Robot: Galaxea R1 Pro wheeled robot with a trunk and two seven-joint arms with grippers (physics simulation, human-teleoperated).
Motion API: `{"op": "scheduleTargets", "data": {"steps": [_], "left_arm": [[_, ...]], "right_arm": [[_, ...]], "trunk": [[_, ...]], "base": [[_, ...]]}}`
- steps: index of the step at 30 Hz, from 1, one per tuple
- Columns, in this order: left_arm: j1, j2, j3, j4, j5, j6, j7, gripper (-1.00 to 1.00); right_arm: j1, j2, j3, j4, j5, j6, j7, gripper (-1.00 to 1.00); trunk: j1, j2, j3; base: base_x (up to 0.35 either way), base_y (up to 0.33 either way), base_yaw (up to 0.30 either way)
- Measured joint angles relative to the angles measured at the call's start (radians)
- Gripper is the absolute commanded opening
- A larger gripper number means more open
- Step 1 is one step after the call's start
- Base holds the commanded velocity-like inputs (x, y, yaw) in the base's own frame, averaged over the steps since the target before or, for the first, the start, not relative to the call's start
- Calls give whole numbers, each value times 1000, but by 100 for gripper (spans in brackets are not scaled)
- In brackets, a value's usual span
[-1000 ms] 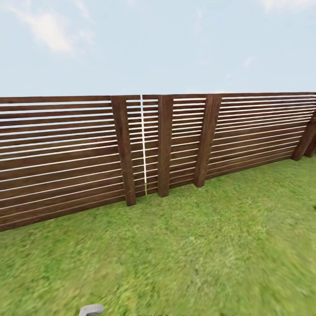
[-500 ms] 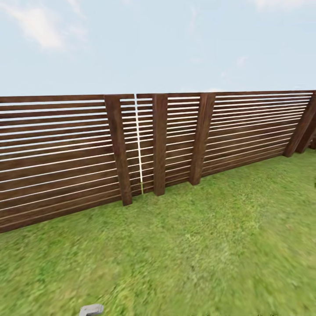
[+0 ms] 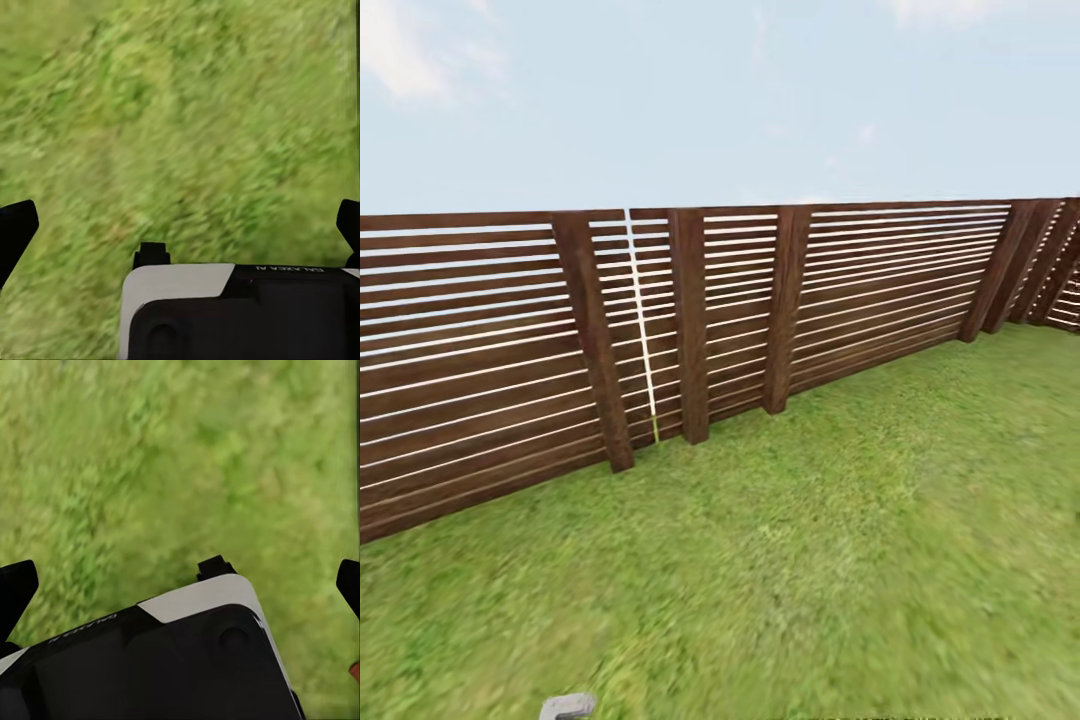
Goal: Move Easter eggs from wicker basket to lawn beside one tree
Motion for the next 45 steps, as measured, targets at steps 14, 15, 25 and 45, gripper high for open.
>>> {"op": "scheduleTargets", "data": {"steps": [14,15,25,45], "left_arm": [[0,-3,-2,-1,-1,-1,3,100],[0,-3,-2,-1,-2,-1,2,100],[0,-4,-3,0,-3,-2,3,100],[0,1,-3,0,-3,-3,3,100]], "right_arm": [[0,-3,-2,5,-1,0,-2,100],[0,-3,-3,6,-1,0,-2,100],[0,-5,-3,9,-2,2,-2,100],[0,-5,-3,9,-2,3,0,100]], "trunk": [[0,0,-10],[0,0,-10],[0,0,-17],[0,0,-33]], "base": [[292,0,-253],[323,0,-253],[324,-50,-253],[324,-19,-253]]}}
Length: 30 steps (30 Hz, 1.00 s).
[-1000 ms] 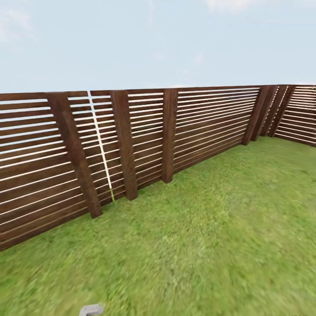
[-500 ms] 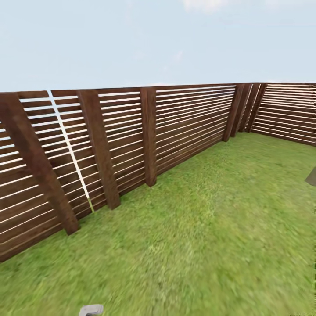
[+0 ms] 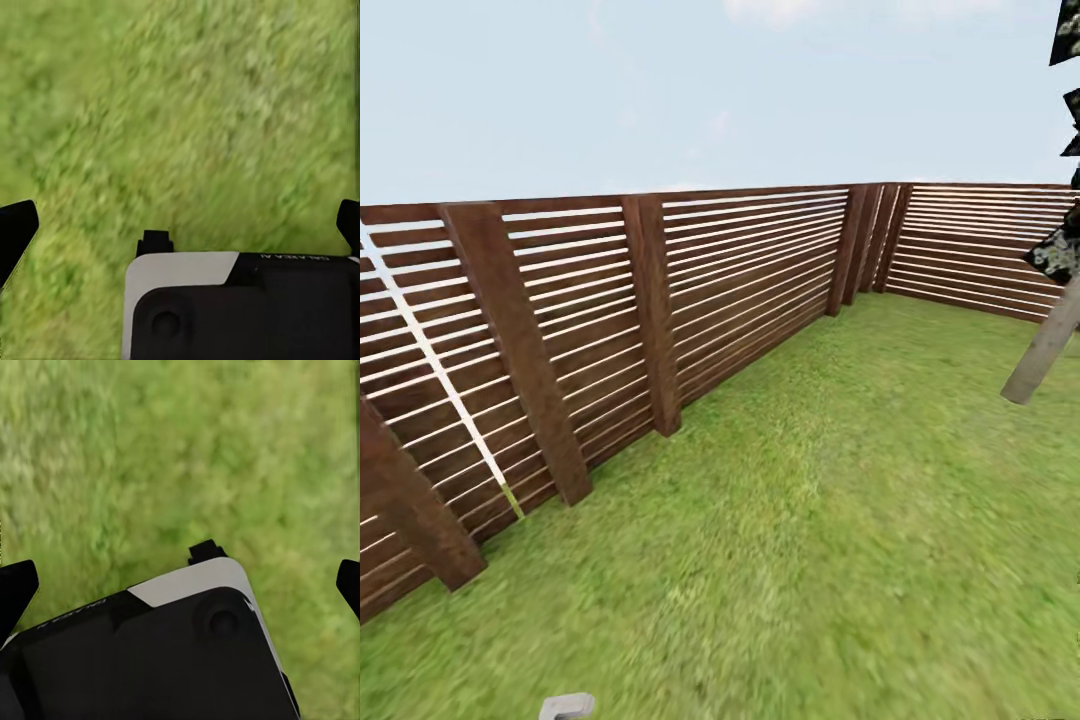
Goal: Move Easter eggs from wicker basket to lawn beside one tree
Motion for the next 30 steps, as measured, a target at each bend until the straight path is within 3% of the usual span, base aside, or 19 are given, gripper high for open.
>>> {"op": "scheduleTargets", "data": {"steps": [9,18,30], "left_arm": [[0,0,0,-1,0,0,0,100],[0,0,0,0,0,0,0,100],[0,-1,-1,0,0,0,0,100]], "right_arm": [[0,1,0,-1,1,-2,0,100],[0,2,0,-9,1,-5,1,100],[0,-2,0,-1,0,-1,29,100]], "trunk": [[0,0,-8],[0,0,-12],[0,0,-26]], "base": [[324,0,-232],[324,0,-55],[275,0,-171]]}}
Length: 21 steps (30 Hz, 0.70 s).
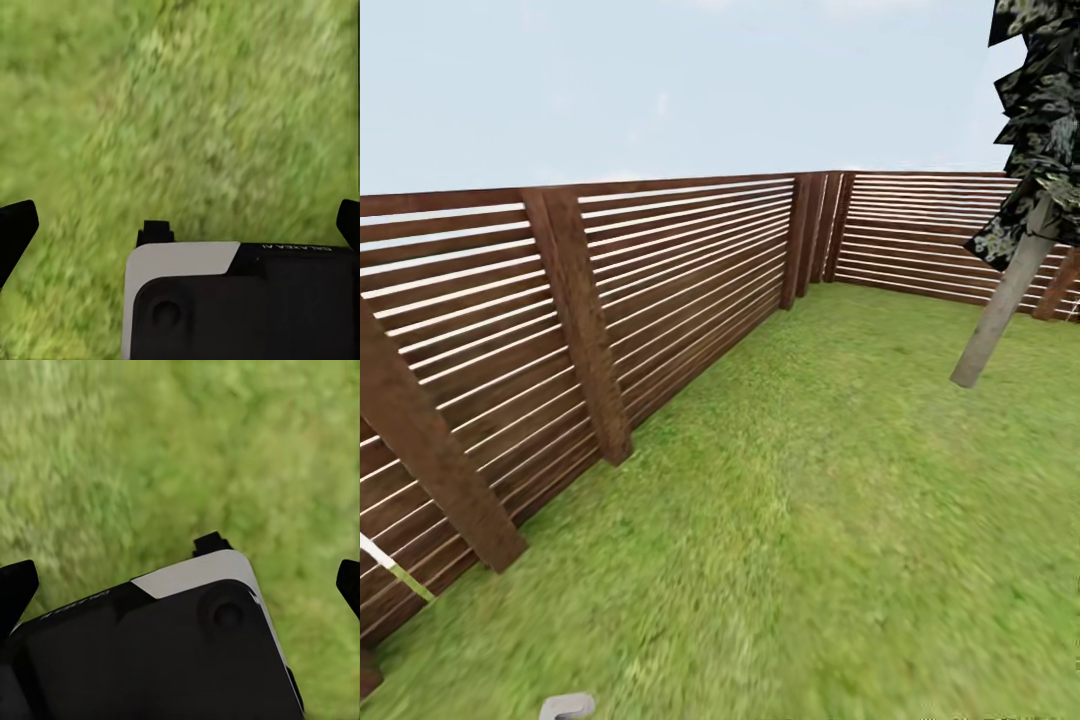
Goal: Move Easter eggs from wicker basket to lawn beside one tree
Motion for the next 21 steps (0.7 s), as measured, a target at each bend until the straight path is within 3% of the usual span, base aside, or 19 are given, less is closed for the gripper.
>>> {"op": "scheduleTargets", "data": {"steps": [21], "left_arm": [[0,1,0,0,0,0,0,100]], "right_arm": [[0,-4,0,3,0,1,11,100]], "trunk": [[0,0,-27]], "base": [[9,0,-181]]}}
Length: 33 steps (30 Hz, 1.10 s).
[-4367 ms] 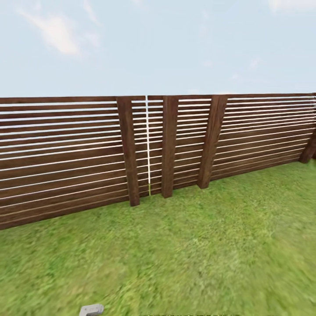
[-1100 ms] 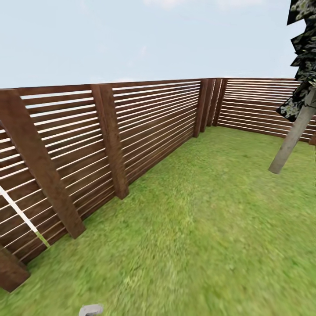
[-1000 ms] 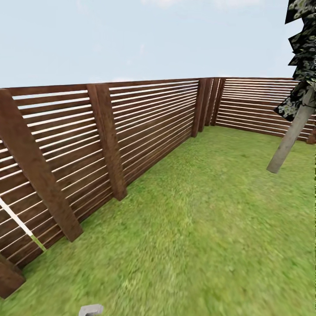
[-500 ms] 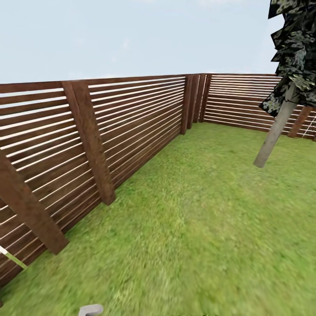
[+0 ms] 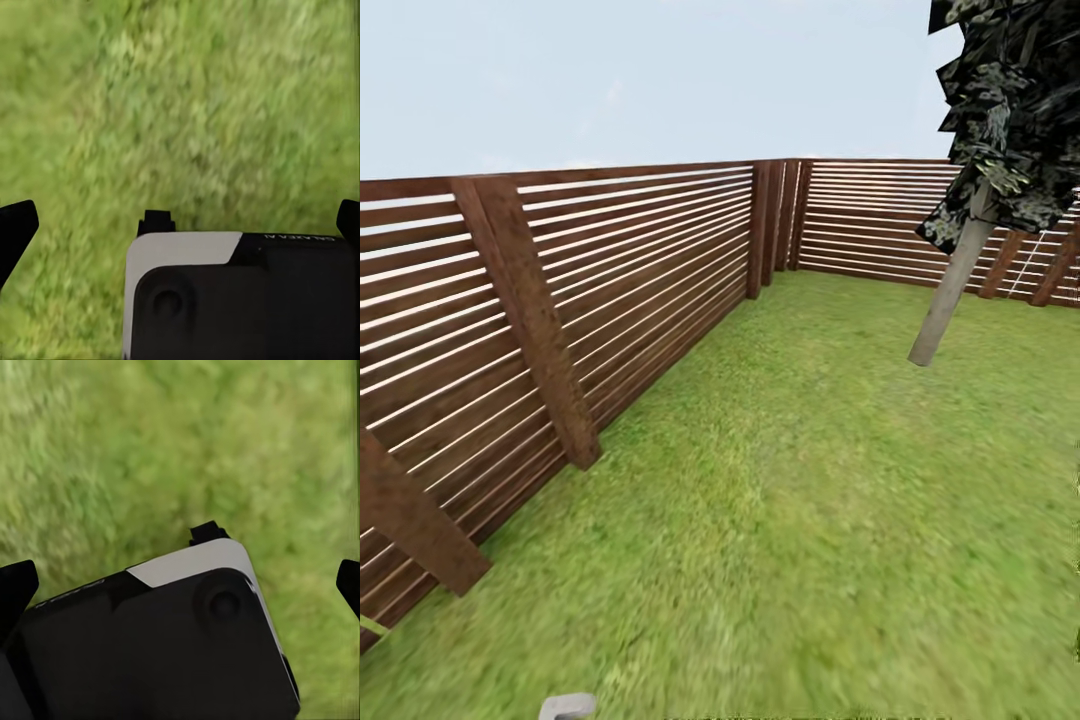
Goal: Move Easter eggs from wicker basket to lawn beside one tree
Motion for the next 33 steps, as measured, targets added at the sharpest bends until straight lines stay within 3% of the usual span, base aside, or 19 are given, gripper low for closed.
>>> {"op": "scheduleTargets", "data": {"steps": [21,33], "left_arm": [[0,0,1,0,0,0,-1,100],[0,0,1,0,0,0,0,100]], "right_arm": [[0,1,-1,0,0,-1,0,100],[0,1,-1,-2,-1,-6,1,100]], "trunk": [[0,0,-23],[-1,0,-20]], "base": [[10,0,-206],[234,0,-281]]}}
